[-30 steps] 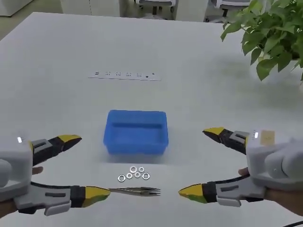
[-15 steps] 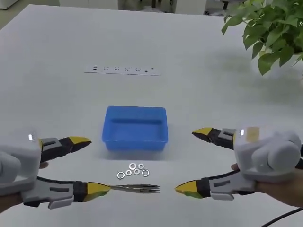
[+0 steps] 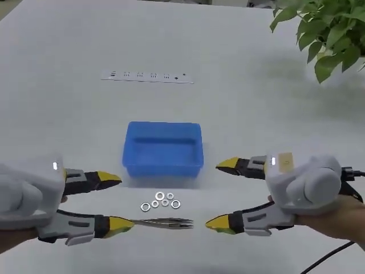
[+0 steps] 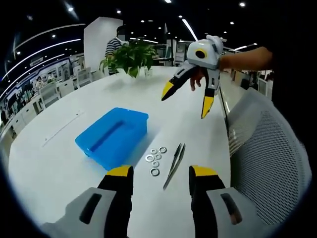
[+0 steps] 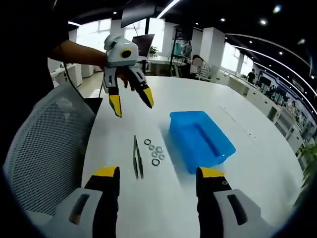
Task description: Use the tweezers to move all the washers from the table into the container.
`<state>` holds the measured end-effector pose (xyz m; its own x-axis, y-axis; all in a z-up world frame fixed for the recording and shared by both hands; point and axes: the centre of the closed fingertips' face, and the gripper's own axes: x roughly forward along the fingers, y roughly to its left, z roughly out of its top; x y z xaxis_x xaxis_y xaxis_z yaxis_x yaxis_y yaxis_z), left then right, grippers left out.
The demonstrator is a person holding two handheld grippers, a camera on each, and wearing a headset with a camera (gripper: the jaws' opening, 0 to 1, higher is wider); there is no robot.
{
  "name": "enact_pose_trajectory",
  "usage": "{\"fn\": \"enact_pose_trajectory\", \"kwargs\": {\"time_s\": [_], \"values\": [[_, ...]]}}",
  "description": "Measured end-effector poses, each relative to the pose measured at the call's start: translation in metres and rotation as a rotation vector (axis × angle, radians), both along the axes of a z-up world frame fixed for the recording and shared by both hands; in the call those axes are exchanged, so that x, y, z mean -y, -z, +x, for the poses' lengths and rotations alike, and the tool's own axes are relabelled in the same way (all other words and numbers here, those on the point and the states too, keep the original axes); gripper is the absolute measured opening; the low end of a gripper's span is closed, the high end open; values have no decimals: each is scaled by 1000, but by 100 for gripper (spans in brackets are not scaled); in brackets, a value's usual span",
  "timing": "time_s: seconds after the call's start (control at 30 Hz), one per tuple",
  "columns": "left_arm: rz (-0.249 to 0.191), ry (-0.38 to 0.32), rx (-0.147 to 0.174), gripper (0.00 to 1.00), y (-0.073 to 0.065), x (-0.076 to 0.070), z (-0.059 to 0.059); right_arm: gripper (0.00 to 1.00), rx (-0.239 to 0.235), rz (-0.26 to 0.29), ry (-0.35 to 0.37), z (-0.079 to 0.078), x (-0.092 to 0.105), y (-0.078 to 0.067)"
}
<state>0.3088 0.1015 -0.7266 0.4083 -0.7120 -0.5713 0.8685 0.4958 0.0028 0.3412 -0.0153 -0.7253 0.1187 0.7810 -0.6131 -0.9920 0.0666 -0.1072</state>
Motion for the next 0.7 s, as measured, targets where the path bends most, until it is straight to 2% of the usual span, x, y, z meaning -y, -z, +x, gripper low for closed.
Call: {"fn": "enact_pose_trajectory", "kwargs": {"time_s": [0.17, 0.37, 0.7], "values": [[37, 38, -16, 40, 11, 0, 0, 56, -5, -13, -47, -4, -6, 6], [58, 87, -38, 30, 21, 3, -2, 48, -11, -31, -90, -6, -14, 13], [108, 150, -57, 24, 38, 5, -5, 41, -22, -52, -155, -10, -26, 25]]}}
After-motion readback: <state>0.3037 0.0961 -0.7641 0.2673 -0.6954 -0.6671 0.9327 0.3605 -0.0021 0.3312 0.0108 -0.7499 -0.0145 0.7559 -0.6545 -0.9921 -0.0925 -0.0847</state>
